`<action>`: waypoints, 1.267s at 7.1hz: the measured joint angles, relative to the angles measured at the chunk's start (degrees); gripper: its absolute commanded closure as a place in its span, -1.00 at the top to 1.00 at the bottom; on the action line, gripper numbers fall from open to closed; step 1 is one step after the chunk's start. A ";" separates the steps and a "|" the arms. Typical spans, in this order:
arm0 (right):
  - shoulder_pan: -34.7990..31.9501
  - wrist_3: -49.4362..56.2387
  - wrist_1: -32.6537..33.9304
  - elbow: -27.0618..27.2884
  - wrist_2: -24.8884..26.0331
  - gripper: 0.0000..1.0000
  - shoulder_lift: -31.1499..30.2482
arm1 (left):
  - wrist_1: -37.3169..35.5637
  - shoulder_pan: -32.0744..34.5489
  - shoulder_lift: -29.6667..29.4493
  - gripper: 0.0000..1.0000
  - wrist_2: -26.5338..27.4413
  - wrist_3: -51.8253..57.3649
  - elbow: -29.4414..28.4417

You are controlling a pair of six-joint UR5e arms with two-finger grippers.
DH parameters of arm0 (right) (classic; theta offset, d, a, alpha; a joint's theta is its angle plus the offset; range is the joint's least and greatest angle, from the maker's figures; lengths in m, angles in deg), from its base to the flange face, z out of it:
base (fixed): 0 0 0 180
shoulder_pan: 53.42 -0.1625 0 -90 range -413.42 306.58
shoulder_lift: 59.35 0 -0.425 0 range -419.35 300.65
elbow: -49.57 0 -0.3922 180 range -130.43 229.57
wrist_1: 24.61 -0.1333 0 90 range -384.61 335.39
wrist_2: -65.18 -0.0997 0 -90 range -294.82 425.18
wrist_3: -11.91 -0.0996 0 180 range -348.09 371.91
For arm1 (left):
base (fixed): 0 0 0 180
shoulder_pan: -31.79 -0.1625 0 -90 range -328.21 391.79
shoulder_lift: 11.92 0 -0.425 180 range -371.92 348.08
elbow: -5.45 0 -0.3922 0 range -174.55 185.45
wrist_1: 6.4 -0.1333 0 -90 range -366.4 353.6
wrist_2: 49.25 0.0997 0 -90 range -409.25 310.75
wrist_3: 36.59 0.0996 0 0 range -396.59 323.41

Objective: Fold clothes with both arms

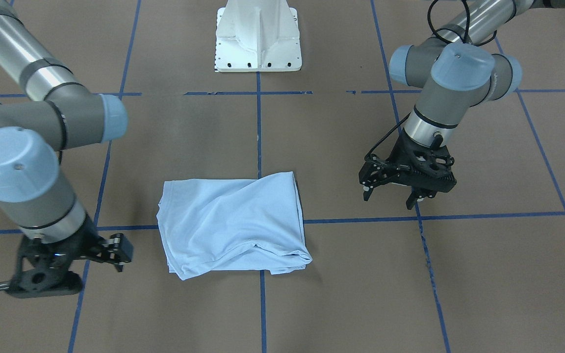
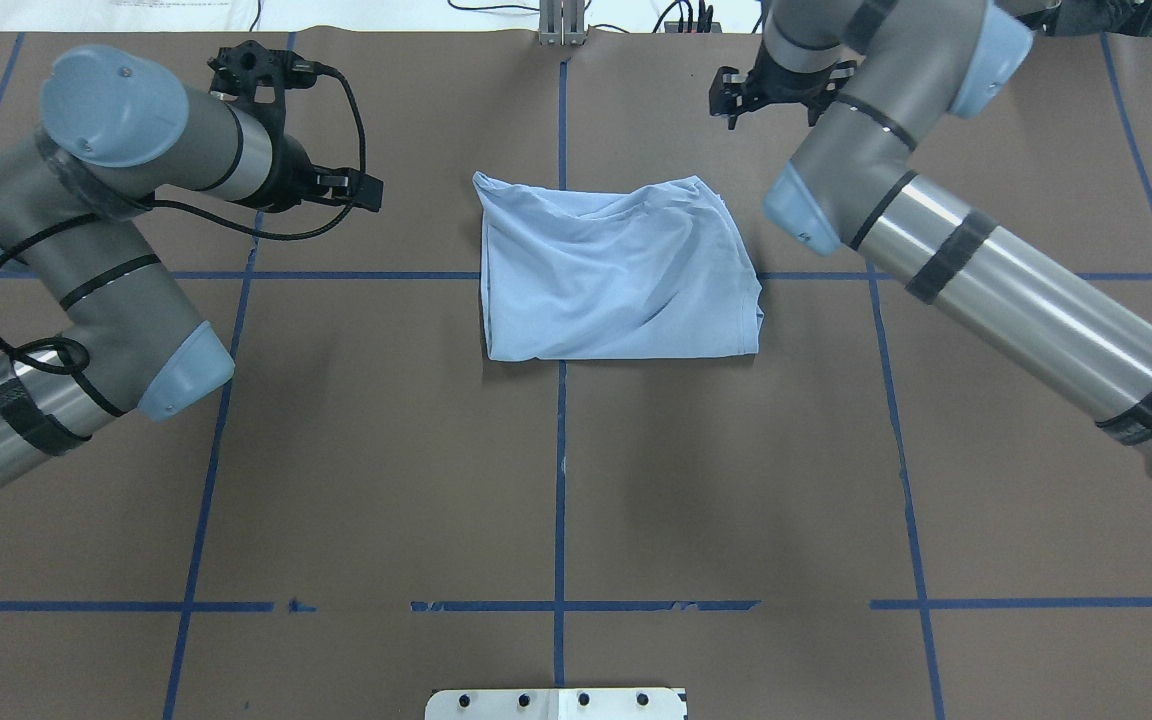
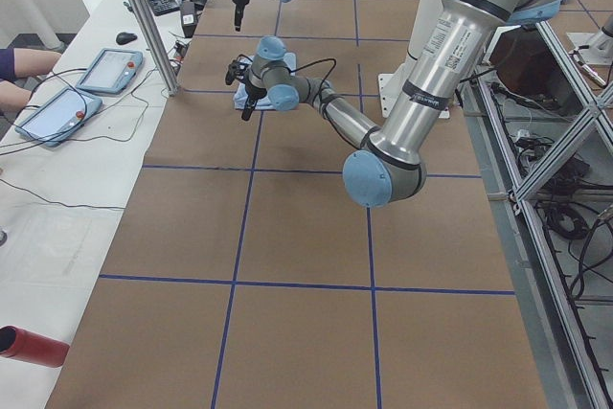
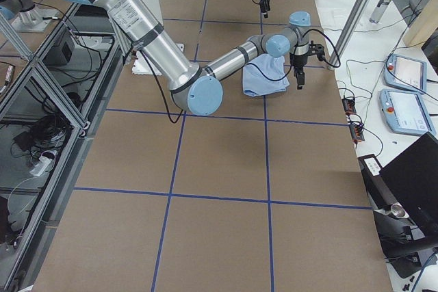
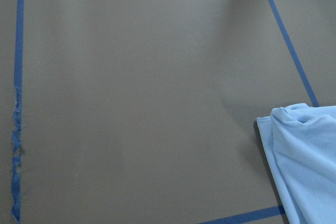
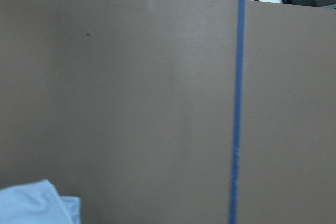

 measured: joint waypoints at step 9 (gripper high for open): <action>-26.80 41.84 2.97 16.10 -14.10 1.00 -42.47 | -11.39 35.08 26.52 1.00 -18.94 42.30 4.29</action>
